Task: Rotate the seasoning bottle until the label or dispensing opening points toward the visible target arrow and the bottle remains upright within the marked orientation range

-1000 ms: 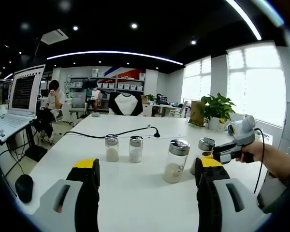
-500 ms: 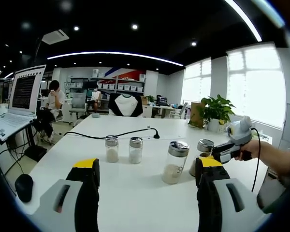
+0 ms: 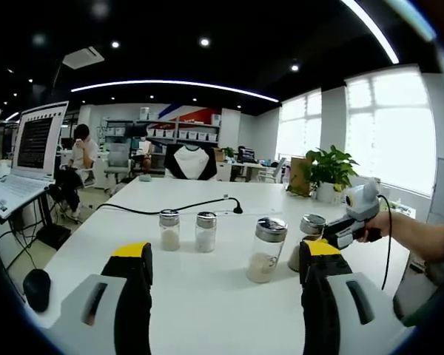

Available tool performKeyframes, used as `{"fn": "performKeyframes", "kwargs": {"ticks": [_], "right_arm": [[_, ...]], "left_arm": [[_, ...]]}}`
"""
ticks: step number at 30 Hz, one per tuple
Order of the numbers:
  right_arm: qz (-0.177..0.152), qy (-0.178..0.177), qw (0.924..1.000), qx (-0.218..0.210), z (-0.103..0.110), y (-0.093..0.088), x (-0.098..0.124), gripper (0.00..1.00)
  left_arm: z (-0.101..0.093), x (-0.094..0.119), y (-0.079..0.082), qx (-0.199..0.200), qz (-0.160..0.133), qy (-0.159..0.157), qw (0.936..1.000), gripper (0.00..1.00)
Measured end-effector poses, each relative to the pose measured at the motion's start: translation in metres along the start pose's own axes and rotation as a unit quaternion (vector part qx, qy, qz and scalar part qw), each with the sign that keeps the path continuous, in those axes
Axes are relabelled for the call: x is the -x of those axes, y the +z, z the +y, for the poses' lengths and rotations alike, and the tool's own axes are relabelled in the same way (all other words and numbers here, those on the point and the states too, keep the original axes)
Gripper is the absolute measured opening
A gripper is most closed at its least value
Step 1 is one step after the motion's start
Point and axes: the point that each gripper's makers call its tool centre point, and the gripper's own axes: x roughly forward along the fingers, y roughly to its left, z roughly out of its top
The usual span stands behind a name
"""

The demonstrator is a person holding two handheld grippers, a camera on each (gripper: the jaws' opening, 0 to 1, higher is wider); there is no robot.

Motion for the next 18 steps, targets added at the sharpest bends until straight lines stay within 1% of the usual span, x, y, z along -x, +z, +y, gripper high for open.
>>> {"fn": "performKeyframes", "kwargs": {"ticks": [9,18], "right_arm": [[-0.005,0.021,0.9997,0.008,0.0018,-0.0003,0.0001,0.38],[-0.013,0.018,0.9998,0.000,0.0021,-0.0001,0.0005,0.39]], "left_arm": [[-0.0036,-0.0005,-0.0004,-0.002,0.003,-0.005,1.0000,0.86],[-0.0010,0.0012,-0.0009,0.002,0.004,-0.001,1.0000,0.86]]}}
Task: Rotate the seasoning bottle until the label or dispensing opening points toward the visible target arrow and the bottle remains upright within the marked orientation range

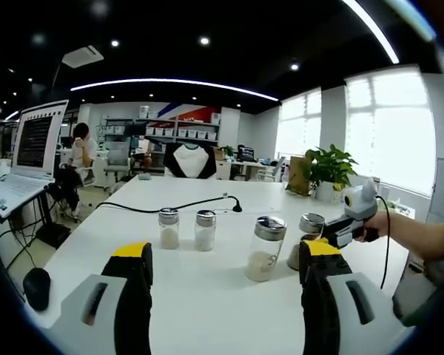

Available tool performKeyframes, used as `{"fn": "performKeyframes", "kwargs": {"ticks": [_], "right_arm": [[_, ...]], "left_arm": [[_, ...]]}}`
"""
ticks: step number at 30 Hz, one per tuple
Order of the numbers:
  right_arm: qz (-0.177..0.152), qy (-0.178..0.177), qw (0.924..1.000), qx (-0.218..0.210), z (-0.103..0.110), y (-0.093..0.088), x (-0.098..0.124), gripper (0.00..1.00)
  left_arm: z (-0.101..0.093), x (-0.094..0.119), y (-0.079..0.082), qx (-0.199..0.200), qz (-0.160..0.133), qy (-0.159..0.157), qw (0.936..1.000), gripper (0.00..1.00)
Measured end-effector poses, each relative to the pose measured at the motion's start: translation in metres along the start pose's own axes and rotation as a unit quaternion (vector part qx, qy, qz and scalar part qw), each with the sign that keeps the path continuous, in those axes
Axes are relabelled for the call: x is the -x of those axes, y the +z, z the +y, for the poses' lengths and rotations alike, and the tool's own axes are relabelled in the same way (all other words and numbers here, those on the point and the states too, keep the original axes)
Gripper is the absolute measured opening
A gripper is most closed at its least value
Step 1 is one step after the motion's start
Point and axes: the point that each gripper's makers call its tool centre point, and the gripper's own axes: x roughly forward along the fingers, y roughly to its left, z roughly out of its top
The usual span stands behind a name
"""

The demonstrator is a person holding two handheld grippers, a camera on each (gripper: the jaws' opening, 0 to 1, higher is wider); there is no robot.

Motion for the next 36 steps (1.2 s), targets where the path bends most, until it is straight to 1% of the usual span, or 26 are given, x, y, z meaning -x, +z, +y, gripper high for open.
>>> {"fn": "performKeyframes", "kwargs": {"ticks": [2,6,9,14,18,23,25,26,28,29,30,31,33,35,36], "right_arm": [[0.004,-0.010,0.9992,-0.038,0.000,-0.002,0.000,0.40],[0.001,-0.018,0.9989,-0.044,-0.001,-0.003,0.001,0.41],[-0.001,-0.027,0.9977,-0.062,-0.001,-0.003,0.003,0.41],[-0.003,-0.041,0.9968,-0.069,0.005,-0.003,0.006,0.49],[-0.007,-0.071,0.9937,-0.086,0.006,-0.003,0.009,0.52],[-0.006,-0.121,0.9864,-0.111,0.006,-0.006,0.010,0.52],[-0.013,-0.133,0.9839,-0.119,0.010,-0.004,0.009,0.53],[-0.012,-0.145,0.9820,-0.121,0.009,-0.004,0.009,0.54],[-0.010,-0.182,0.9762,-0.118,0.005,-0.004,0.010,0.55],[-0.015,-0.203,0.9718,-0.119,0.002,-0.003,0.013,0.54],[-0.015,-0.212,0.9720,-0.099,0.003,0.000,0.012,0.55],[-0.011,-0.209,0.9727,-0.099,0.008,0.000,0.010,0.55],[0.000,-0.216,0.9703,-0.109,0.011,-0.003,0.007,0.60],[0.020,-0.226,0.9670,-0.116,0.014,-0.007,0.005,0.61],[0.017,-0.231,0.9655,-0.119,0.014,-0.005,0.005,0.61]], "left_arm": [[0.000,0.000,0.000,-0.001,0.000,0.000,1.0000,0.86],[-0.001,-0.001,0.000,0.000,0.001,-0.003,1.0000,0.86],[-0.002,-0.001,-0.001,0.000,0.002,-0.004,1.0000,0.86],[-0.002,-0.002,-0.003,0.003,0.003,-0.003,1.0000,0.86],[-0.003,-0.002,-0.004,0.003,0.003,-0.004,1.0000,0.86],[-0.003,-0.002,-0.006,0.006,0.005,-0.005,1.0000,0.86],[-0.003,-0.002,-0.007,0.007,0.006,-0.005,0.9999,0.86],[-0.004,-0.002,-0.007,0.006,0.007,-0.006,0.9999,0.86],[-0.004,-0.002,-0.005,0.005,0.005,-0.007,1.0000,0.86],[-0.004,-0.002,-0.004,0.004,0.004,-0.007,1.0000,0.86],[-0.003,-0.001,-0.004,0.004,0.003,-0.006,1.0000,0.86],[-0.002,-0.001,-0.004,0.004,0.003,-0.005,1.0000,0.86],[-0.002,-0.001,-0.004,0.003,0.003,-0.005,1.0000,0.86],[-0.003,-0.001,-0.005,0.004,0.004,-0.006,1.0000,0.86],[-0.003,-0.001,-0.005,0.004,0.004,-0.007,1.0000,0.86]]}}
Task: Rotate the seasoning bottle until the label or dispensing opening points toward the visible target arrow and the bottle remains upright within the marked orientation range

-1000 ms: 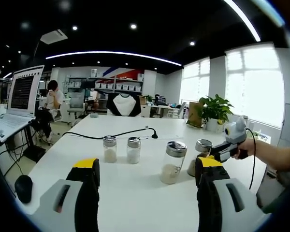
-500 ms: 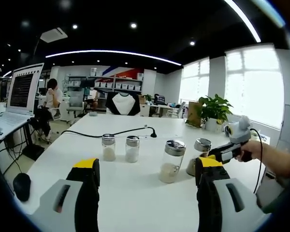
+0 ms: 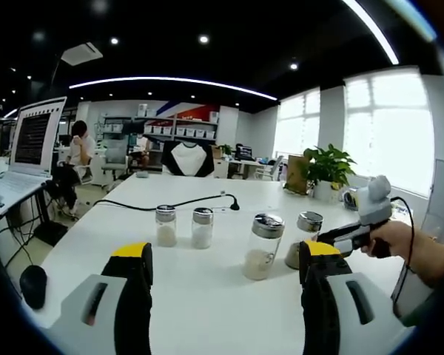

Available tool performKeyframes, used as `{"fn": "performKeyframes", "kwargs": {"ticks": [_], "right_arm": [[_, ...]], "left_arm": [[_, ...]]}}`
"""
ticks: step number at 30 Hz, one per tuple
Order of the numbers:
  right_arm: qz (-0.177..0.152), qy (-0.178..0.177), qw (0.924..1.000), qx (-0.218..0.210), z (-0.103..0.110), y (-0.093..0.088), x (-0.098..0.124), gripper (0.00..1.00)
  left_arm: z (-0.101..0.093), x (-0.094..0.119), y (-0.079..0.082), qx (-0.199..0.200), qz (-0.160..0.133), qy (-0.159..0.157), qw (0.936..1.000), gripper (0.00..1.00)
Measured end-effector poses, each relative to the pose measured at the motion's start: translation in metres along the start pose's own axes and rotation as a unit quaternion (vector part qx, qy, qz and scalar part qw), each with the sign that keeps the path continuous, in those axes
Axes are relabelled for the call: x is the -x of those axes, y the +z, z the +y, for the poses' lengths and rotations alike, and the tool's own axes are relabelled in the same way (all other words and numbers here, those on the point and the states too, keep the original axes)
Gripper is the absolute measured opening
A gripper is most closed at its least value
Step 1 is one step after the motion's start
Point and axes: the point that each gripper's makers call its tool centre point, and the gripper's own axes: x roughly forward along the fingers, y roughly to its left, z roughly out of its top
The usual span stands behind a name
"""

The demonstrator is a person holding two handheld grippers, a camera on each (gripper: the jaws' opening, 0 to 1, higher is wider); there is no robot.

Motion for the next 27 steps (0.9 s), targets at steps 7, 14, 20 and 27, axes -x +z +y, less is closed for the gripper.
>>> {"fn": "performKeyframes", "kwargs": {"ticks": [7,14,20,27], "right_arm": [[-0.002,-0.037,0.9984,-0.044,-0.013,0.002,-0.005,0.57],[-0.009,-0.045,0.9975,-0.052,-0.013,0.007,-0.010,0.52],[-0.023,-0.069,0.9953,-0.063,-0.017,0.012,-0.015,0.45],[-0.024,-0.077,0.9936,-0.079,-0.022,0.009,-0.017,0.41]], "left_arm": [[0.001,0.001,-0.001,0.003,0.001,0.000,1.0000,0.86],[0.002,0.000,-0.001,0.003,0.001,0.000,1.0000,0.86],[0.001,-0.001,-0.001,0.003,0.003,-0.001,1.0000,0.86],[0.001,-0.001,0.001,0.005,0.001,-0.001,1.0000,0.86]]}}
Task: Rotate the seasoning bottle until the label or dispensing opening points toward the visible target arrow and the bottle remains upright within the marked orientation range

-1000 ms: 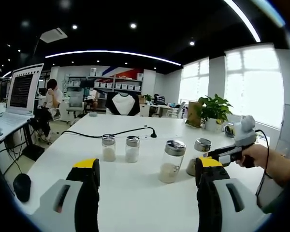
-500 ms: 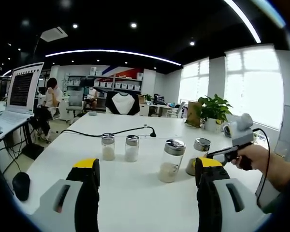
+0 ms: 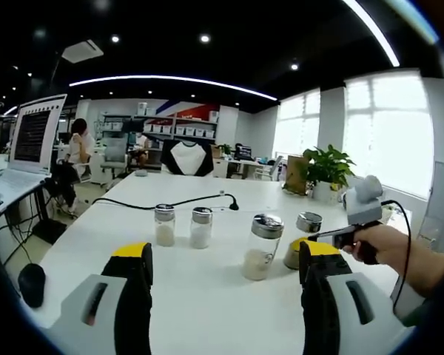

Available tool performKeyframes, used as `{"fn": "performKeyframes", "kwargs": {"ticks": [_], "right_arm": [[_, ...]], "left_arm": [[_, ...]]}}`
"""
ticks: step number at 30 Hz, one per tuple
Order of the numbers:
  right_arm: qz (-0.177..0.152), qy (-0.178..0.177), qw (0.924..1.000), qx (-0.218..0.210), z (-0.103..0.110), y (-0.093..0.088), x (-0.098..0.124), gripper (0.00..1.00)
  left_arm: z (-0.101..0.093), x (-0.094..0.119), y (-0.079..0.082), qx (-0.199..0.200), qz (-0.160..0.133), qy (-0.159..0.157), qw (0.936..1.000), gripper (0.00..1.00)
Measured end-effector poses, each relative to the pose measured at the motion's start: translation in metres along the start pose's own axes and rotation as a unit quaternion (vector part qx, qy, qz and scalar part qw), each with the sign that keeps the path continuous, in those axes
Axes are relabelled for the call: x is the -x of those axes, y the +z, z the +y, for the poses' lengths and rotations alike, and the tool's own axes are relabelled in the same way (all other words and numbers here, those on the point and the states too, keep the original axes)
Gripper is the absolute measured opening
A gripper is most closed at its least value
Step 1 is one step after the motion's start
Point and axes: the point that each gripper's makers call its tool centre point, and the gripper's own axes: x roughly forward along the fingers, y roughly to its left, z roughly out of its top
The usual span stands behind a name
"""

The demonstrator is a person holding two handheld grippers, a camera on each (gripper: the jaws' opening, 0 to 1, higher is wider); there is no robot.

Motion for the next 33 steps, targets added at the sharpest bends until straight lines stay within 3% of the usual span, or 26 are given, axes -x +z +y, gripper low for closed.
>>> {"fn": "performKeyframes", "kwargs": {"ticks": [33], "right_arm": [[-0.002,0.002,0.9995,0.030,0.0005,-0.0014,-0.0005,0.39]], "left_arm": [[-0.0036,-0.0023,-0.0016,0.002,0.004,-0.005,1.0000,0.86]]}}
